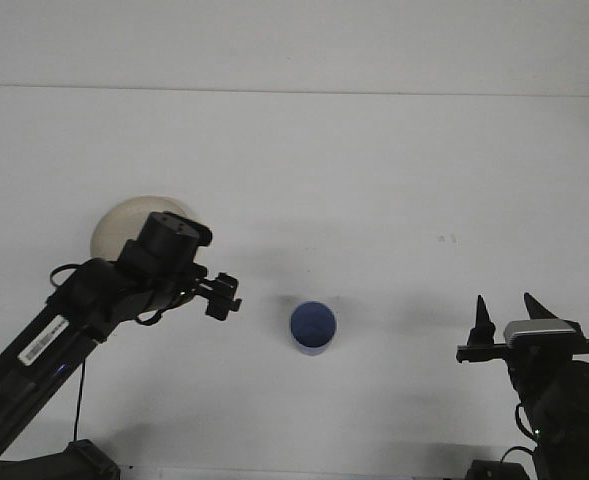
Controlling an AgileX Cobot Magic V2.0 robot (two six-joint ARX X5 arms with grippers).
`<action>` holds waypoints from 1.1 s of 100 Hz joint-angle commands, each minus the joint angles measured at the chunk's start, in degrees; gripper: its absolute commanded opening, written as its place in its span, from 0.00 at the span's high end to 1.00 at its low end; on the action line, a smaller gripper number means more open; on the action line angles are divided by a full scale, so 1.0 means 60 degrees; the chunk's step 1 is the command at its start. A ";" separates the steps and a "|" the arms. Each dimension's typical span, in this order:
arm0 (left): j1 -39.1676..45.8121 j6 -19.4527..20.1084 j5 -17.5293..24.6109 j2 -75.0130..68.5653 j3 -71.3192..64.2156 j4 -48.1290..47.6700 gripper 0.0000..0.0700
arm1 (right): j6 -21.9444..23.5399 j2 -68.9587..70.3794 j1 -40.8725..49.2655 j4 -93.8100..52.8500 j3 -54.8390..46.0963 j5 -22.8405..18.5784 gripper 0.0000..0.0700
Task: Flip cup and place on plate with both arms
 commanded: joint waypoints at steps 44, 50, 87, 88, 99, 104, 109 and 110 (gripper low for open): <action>-0.2065 -0.0131 0.0922 0.2936 0.1570 0.0328 0.33 | 0.0066 0.0029 0.0007 0.0095 0.0044 0.0004 0.32; -0.2200 -0.0120 0.0936 0.3177 0.1570 0.0382 0.33 | 0.0066 0.0029 0.0007 0.0095 0.0044 0.0004 0.32; -0.2310 0.0080 0.0940 0.4557 0.1570 0.0426 0.33 | 0.0066 0.0029 0.0007 0.0095 0.0044 0.0004 0.32; -0.2310 0.0084 0.0940 0.4594 0.1570 0.0426 0.33 | 0.0066 0.0029 0.0007 0.0095 0.0044 0.0004 0.32; -0.2310 0.0164 0.0940 0.4907 0.1570 0.0430 0.34 | 0.0066 0.0029 0.0007 0.0095 0.0044 0.0004 0.32; -0.2310 0.0200 0.0940 0.5042 0.1570 0.0423 0.34 | 0.0066 0.0029 0.0007 0.0091 0.0044 0.0004 0.32; -0.2310 0.0204 0.0940 0.5158 0.1570 0.0423 0.34 | 0.0066 0.0029 0.0007 0.0095 0.0044 0.0004 0.32; -0.2310 0.0204 0.0940 0.5180 0.1570 0.0426 0.34 | 0.0066 0.0029 0.0007 0.0095 0.0044 0.0004 0.32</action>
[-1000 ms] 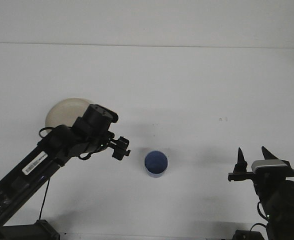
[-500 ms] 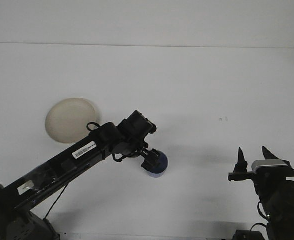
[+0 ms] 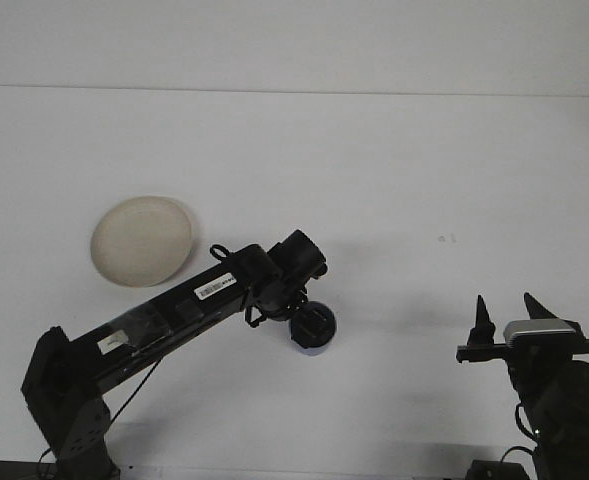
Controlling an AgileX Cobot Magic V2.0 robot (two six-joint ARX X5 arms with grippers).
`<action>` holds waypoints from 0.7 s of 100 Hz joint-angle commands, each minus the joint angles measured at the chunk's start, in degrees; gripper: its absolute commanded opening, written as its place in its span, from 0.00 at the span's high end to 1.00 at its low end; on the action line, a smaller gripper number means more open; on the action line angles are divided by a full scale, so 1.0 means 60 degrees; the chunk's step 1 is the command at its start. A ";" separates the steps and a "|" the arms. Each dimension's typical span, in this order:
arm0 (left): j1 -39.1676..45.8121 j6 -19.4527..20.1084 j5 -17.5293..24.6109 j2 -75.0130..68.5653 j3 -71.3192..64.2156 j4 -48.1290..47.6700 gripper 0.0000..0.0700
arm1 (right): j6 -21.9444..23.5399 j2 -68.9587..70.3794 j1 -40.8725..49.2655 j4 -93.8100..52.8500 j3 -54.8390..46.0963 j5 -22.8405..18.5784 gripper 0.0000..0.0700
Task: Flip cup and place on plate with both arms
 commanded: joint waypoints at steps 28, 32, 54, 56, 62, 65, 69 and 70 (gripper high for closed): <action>-0.0102 0.0259 0.0018 0.0521 0.0233 0.0109 0.81 | 0.0066 0.0029 0.0007 0.0091 0.0044 0.0004 0.32; -0.0098 0.0255 0.0018 0.0521 0.0233 0.0106 0.89 | 0.0066 0.0029 0.0007 0.0091 0.0044 0.0004 0.32; -0.0095 0.0335 0.0018 0.0517 0.0331 -0.0091 0.99 | 0.0066 0.0029 0.0007 0.0091 0.0044 0.0004 0.32; -0.0087 0.0386 0.0018 0.0517 0.0379 -0.0171 0.99 | 0.0066 0.0029 0.0007 0.0091 0.0044 0.0004 0.32; -0.0087 0.0535 0.0018 0.0517 0.0586 -0.0455 0.99 | 0.0066 0.0029 0.0007 0.0091 0.0044 0.0004 0.32; -0.0069 0.0601 0.0018 0.0514 0.0721 -0.0608 0.99 | 0.0066 0.0029 0.0007 0.0091 0.0044 0.0004 0.32; -0.0011 0.0699 0.0018 0.0510 0.0933 -0.0838 0.99 | 0.0066 0.0029 0.0007 0.0091 0.0044 0.0004 0.32; 0.0007 0.0718 0.0018 0.0503 0.0991 -0.0900 0.99 | 0.0066 0.0029 0.0007 0.0091 0.0044 0.0004 0.32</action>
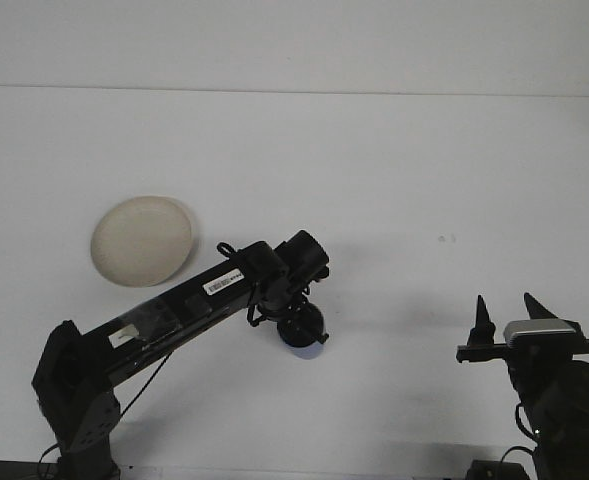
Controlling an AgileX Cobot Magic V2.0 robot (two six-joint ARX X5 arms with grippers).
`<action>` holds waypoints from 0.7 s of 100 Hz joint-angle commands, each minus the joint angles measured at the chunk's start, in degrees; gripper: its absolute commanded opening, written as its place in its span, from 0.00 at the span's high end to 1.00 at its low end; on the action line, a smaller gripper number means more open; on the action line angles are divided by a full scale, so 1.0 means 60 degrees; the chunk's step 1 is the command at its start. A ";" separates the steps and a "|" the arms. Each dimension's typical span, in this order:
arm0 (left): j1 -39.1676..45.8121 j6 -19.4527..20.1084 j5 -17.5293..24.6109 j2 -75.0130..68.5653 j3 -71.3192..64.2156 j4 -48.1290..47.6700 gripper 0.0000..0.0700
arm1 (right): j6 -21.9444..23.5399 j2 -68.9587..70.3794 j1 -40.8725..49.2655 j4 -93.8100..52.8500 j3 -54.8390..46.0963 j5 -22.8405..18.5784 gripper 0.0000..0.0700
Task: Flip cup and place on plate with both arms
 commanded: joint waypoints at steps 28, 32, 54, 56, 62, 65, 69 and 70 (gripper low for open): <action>0.1180 0.0787 -0.0248 0.0127 0.2426 -0.1785 0.99 | 0.0062 0.0029 0.0007 0.0095 0.0044 0.0004 0.32; 0.1424 0.0805 -0.0444 0.0124 0.2648 -0.1894 0.99 | 0.0062 0.0029 0.0007 0.0095 0.0044 0.0007 0.32; 0.3162 0.0860 -0.1013 0.0120 0.3362 -0.2320 0.99 | 0.0062 0.0029 0.0007 0.0095 0.0044 0.0007 0.32; 0.3359 0.0860 -0.1020 0.0120 0.3362 -0.2331 0.99 | 0.0062 0.0029 0.0007 0.0095 0.0044 0.0007 0.32; 0.3912 0.0860 -0.1024 0.0120 0.3362 -0.2386 0.99 | 0.0062 0.0029 0.0007 0.0098 0.0044 0.0007 0.32; 0.4186 0.0860 -0.1024 0.0120 0.3362 -0.2375 0.99 | 0.0062 0.0029 0.0007 0.0098 0.0044 0.0007 0.32; 0.4524 0.0860 -0.1024 0.0120 0.3362 -0.2342 0.99 | 0.0062 0.0029 0.0007 0.0098 0.0044 0.0007 0.32; 0.4615 0.0860 -0.1027 0.0120 0.3362 -0.2331 0.99 | 0.0062 0.0029 0.0007 0.0098 0.0044 0.0007 0.32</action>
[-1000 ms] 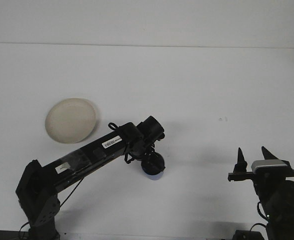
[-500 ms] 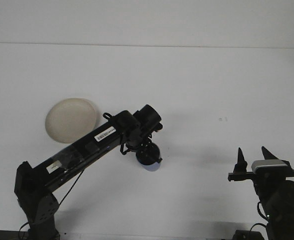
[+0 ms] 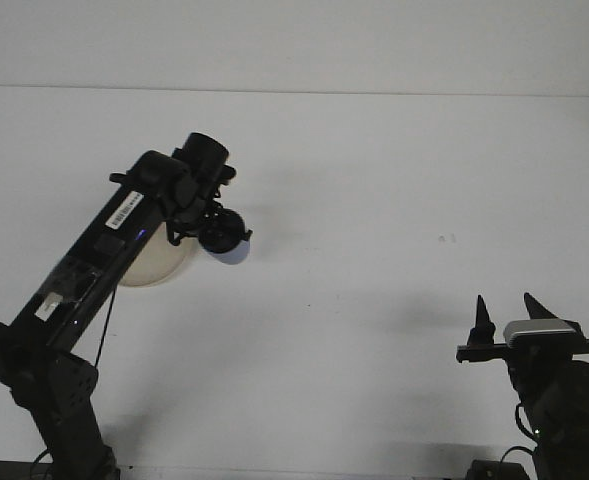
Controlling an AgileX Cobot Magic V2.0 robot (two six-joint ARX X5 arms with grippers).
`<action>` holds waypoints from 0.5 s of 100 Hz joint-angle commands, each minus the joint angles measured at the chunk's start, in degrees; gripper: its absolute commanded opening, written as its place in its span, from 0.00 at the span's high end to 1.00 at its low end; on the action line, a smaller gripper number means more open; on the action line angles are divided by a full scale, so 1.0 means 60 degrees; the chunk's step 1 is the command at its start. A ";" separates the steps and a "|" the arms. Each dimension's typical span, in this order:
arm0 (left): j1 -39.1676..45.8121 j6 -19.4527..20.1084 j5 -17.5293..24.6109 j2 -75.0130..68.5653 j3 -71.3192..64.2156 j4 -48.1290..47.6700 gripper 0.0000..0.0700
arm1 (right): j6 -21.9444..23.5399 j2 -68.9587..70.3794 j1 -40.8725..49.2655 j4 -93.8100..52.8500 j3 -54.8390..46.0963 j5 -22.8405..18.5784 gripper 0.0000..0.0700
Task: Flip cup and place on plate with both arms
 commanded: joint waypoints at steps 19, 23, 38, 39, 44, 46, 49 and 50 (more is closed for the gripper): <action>0.1902 0.0073 -0.0062 0.0138 0.0226 0.0044 0.99 | 0.0062 0.0029 0.0007 0.0098 0.0044 0.0007 0.32; 0.2189 0.0066 -0.0062 0.0146 0.0211 0.0025 0.99 | 0.0062 0.0029 0.0007 0.0098 0.0044 0.0007 0.32; 0.3060 -0.0025 -0.0062 0.0149 -0.0015 0.0069 0.99 | 0.0062 0.0029 0.0007 0.0102 0.0044 0.0007 0.32; 0.3104 -0.0025 -0.0062 0.0153 -0.0040 0.0084 0.99 | 0.0062 0.0029 0.0007 0.0098 0.0044 0.0007 0.32; 0.3297 -0.0029 -0.0062 0.0160 -0.0168 0.0226 0.99 | 0.0062 0.0029 0.0007 0.0098 0.0044 0.0007 0.32; 0.3362 -0.0029 -0.0062 0.0160 -0.0226 0.0299 0.99 | 0.0062 0.0029 0.0007 0.0102 0.0044 0.0007 0.32; 0.3453 -0.0029 -0.0062 0.0160 -0.0302 0.0397 0.99 | 0.0062 0.0029 0.0007 0.0098 0.0044 0.0011 0.32; 0.3483 -0.0029 -0.0062 0.0160 -0.0328 0.0426 0.99 | 0.0062 0.0029 0.0007 0.0098 0.0044 0.0007 0.32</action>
